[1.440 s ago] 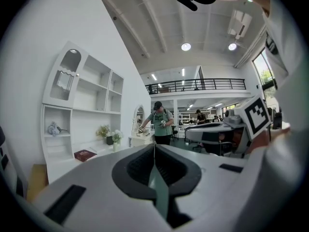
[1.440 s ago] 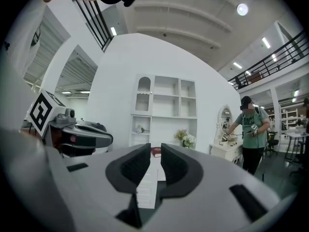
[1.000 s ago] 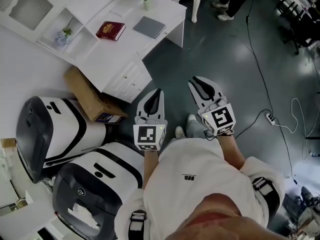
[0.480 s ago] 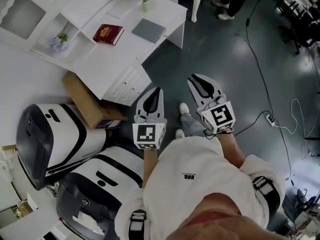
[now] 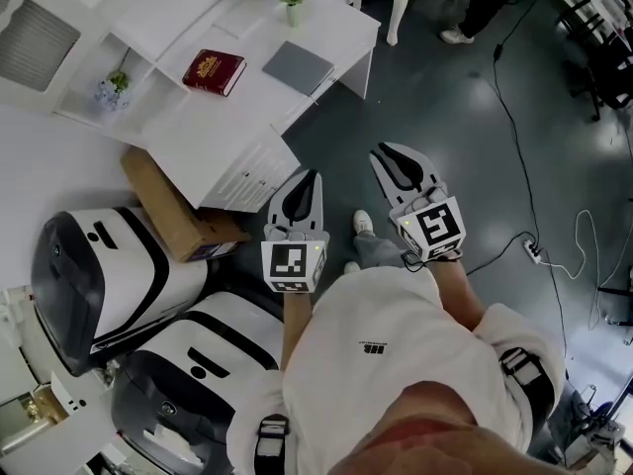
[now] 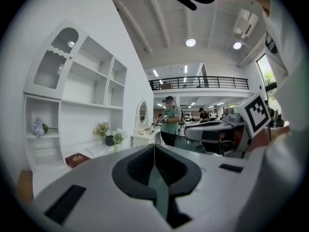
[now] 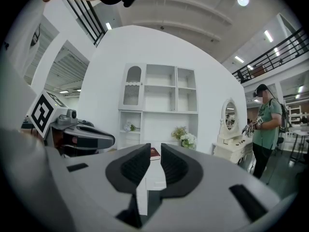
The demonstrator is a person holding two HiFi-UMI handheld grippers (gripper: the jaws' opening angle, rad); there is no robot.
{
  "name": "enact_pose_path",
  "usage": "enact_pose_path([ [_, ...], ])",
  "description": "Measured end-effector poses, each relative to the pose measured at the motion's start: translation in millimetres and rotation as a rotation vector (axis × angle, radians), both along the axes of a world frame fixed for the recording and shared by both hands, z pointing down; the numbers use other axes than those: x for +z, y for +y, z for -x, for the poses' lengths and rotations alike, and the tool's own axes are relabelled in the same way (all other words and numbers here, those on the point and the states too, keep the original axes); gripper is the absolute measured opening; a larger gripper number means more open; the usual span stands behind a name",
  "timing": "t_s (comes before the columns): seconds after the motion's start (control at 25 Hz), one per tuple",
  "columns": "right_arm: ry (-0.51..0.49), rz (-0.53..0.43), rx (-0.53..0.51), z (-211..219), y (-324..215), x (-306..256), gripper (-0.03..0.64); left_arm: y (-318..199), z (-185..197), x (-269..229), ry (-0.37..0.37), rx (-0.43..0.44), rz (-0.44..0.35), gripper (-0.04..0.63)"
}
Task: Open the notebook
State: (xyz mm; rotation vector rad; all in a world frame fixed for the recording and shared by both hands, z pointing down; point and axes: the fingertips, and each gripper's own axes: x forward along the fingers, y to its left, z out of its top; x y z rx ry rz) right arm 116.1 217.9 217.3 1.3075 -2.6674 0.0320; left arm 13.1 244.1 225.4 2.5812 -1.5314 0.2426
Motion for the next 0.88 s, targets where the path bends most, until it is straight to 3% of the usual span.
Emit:
enact_pose_path([
  [0.88, -0.021, 0.038, -0.079, -36, -139, 13, 0.049, -129, -41, 11, -0.022, -0.07, 0.027, 0.0],
])
